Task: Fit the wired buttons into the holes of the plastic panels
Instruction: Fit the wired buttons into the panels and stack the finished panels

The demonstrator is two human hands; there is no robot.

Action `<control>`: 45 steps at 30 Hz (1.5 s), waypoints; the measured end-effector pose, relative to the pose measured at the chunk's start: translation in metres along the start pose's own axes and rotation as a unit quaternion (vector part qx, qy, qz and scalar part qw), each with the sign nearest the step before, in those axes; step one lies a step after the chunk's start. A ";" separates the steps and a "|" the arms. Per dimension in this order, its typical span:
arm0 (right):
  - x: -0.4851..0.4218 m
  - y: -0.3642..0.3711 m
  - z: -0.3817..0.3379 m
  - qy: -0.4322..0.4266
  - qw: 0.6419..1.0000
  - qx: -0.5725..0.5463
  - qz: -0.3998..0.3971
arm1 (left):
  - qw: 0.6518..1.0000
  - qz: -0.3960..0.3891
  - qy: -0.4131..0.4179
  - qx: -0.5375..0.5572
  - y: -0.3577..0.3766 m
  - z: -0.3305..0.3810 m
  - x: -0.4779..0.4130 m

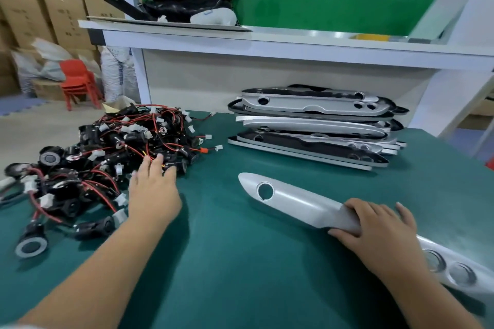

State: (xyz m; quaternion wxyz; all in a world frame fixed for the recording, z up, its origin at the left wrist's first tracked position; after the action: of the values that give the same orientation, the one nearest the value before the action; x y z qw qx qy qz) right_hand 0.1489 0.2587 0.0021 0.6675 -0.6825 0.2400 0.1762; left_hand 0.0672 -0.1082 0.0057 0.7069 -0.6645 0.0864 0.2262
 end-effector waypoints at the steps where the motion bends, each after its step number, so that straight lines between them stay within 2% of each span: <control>1: 0.004 -0.001 -0.001 -0.004 1.000 -0.006 0.010 | 0.999 -0.034 0.004 -0.041 0.002 -0.003 -0.006; 4: 0.010 -0.004 -0.004 -0.012 0.999 -0.018 0.045 | 0.984 -0.144 -0.090 -0.047 0.000 -0.012 -0.021; 6: 0.011 -0.005 -0.003 -0.010 0.998 -0.017 0.054 | 0.981 -0.160 -0.105 -0.028 0.001 -0.009 -0.022; 12: 0.008 -0.004 0.001 0.016 0.999 -0.008 0.032 | 0.993 -0.013 -0.084 0.084 -0.008 -0.005 -0.015; 15: 0.007 -0.002 0.002 0.025 0.999 -0.010 0.034 | 0.979 -0.013 -0.089 0.181 -0.021 0.006 -0.005; 17: 0.006 -0.002 0.002 0.028 0.999 -0.010 0.044 | 0.957 0.038 -0.070 0.278 -0.035 0.022 0.004; 19: 0.006 -0.002 0.003 0.035 0.998 -0.007 0.048 | 0.909 0.108 -0.060 0.397 -0.055 0.039 0.013; 23: 0.007 0.000 0.007 0.054 0.996 -0.001 0.066 | 0.740 0.173 -0.054 0.648 -0.090 0.069 0.029; 26: 0.007 0.001 0.009 0.061 0.995 0.001 0.074 | 0.592 0.103 -0.081 0.795 -0.084 0.086 0.031; 27: 0.007 0.002 0.010 0.060 0.995 0.001 0.078 | 0.561 0.072 -0.101 0.818 -0.080 0.089 0.032; 31: 0.005 0.005 0.011 0.056 0.995 0.004 0.084 | 0.548 0.027 -0.154 0.822 -0.068 0.087 0.032; 35: 0.002 0.005 0.012 0.066 0.996 0.003 0.067 | 0.485 0.010 -0.175 0.857 -0.069 0.080 0.031; 37: 0.002 0.006 0.012 0.062 0.996 0.005 0.061 | 0.470 0.010 -0.172 0.866 -0.070 0.076 0.031; 40: 0.002 0.006 0.013 0.060 0.996 0.009 0.064 | 0.475 0.003 -0.159 0.866 -0.071 0.079 0.033; 43: 0.002 0.005 0.013 0.060 0.996 0.008 0.072 | 0.510 -0.004 -0.161 0.845 -0.068 0.087 0.036; 45: 0.002 0.004 0.013 0.059 0.995 0.005 0.079 | 0.518 -0.013 -0.163 0.839 -0.064 0.092 0.039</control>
State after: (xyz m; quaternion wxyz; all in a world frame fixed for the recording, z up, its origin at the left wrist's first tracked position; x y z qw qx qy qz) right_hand 0.1497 0.2719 -0.0029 0.6397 -0.6674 0.3325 0.1867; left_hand 0.1129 -0.0116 0.0565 0.9411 0.2850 0.1107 0.1442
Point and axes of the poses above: each hand's wrist, its own x-axis away from the middle knuckle, its own y-axis out of the palm, z = x × y, the point moved 2 cm from there along -x, towards the middle knuckle, and after that the axes turned 9 degrees about z, right-handed, at the moved point
